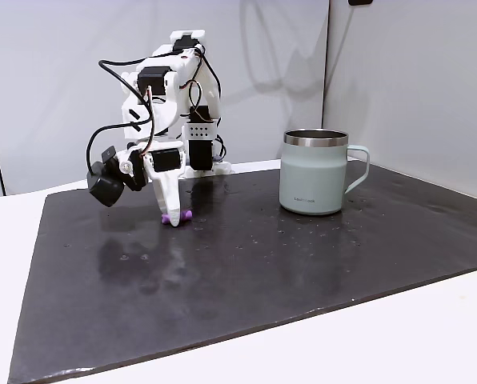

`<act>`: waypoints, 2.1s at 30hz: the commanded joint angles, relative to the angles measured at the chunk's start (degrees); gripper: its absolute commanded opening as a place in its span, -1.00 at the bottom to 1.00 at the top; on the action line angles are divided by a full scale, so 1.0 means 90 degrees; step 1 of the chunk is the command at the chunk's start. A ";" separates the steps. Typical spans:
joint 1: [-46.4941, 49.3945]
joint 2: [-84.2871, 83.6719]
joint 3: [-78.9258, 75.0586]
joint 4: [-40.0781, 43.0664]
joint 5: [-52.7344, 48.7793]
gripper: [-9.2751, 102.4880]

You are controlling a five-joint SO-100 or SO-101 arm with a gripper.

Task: Grasp a pengrip and put it in the cup.

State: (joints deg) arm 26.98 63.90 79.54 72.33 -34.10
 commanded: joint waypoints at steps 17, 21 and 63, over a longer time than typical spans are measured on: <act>-0.0283 0.0283 -0.1543 0.1182 0.0488 -0.83; -0.0547 0.1387 -0.1631 0.1602 0.0771 -0.83; -0.5664 0.2764 -0.2773 0.2744 0.3164 -0.32</act>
State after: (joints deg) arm -24.26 85.69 54.05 96.42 -4.57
